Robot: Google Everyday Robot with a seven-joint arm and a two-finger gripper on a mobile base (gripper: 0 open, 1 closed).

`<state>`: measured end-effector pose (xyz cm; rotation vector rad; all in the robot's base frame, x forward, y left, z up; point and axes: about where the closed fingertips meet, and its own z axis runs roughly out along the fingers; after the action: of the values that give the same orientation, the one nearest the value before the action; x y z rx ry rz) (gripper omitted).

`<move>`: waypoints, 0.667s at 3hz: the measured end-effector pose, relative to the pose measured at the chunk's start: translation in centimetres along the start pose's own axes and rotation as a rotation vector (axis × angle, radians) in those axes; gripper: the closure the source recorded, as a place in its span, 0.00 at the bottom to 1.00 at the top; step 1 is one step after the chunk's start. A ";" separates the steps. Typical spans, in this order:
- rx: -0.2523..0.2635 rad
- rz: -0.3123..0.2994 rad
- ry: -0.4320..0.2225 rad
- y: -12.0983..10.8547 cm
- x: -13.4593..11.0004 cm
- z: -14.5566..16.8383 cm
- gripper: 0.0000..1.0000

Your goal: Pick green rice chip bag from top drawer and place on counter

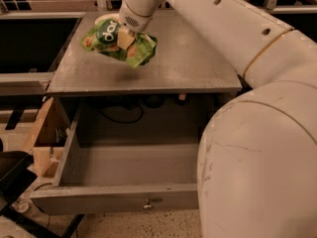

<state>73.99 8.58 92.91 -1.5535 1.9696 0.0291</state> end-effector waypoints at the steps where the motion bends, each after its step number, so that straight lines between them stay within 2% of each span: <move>1: 0.000 0.000 0.000 0.0 0.0 0.0 0.50; 2: 0.000 0.000 0.000 0.0 0.0 0.0 0.27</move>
Offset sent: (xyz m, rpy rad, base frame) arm 0.0000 0.0001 0.0001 0.0003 0.0002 0.0002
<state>73.98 8.59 92.91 -1.5537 1.9696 0.0296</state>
